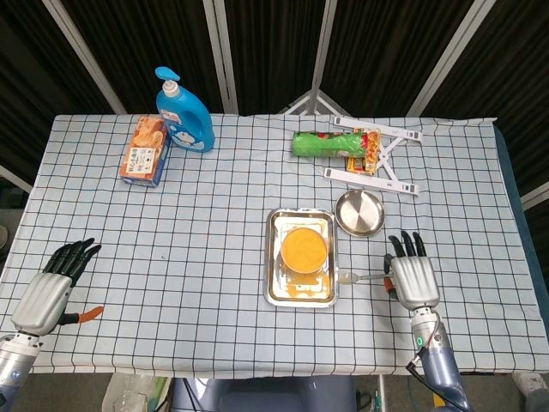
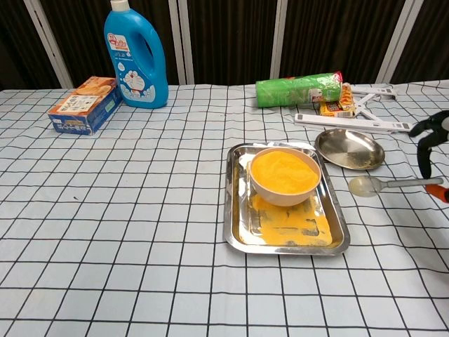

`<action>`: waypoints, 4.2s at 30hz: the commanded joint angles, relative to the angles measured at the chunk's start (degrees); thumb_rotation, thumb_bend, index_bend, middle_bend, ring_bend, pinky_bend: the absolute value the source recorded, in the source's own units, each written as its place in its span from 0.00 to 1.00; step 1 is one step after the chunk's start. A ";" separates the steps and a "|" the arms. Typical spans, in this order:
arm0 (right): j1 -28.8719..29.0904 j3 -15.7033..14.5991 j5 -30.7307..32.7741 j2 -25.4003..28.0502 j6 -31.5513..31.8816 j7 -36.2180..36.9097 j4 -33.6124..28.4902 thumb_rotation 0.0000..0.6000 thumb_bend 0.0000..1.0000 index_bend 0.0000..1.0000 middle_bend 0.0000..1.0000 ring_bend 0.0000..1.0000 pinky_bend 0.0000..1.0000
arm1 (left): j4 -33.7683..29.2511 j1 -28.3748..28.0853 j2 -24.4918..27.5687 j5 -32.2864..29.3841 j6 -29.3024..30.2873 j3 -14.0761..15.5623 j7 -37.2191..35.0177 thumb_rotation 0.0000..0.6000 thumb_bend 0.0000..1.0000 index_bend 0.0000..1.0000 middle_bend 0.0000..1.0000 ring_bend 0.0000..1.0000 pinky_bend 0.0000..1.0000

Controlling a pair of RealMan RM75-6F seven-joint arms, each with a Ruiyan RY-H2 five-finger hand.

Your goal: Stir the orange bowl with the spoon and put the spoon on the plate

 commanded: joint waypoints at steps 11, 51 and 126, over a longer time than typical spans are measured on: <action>8.68 6.87 10.63 -6.33 0.21 -5.55 1.83 1.00 0.43 0.61 0.17 0.00 0.00 | -0.26 -0.28 0.54 -0.12 -0.73 0.22 -1.61 1.00 0.00 0.00 0.00 0.00 0.00; 16.63 2.93 6.42 -21.39 6.18 -6.35 20.45 1.00 0.43 0.61 0.22 0.00 0.00 | -0.91 -0.66 1.54 -0.03 -1.63 0.73 -4.16 1.00 0.00 0.00 0.00 0.00 0.00; 14.04 0.30 8.95 -16.05 6.46 -10.33 9.25 1.00 0.43 0.26 0.22 0.00 0.00 | -1.18 -0.65 1.54 -0.48 -1.83 0.68 -3.66 1.00 0.00 0.00 0.00 0.00 0.00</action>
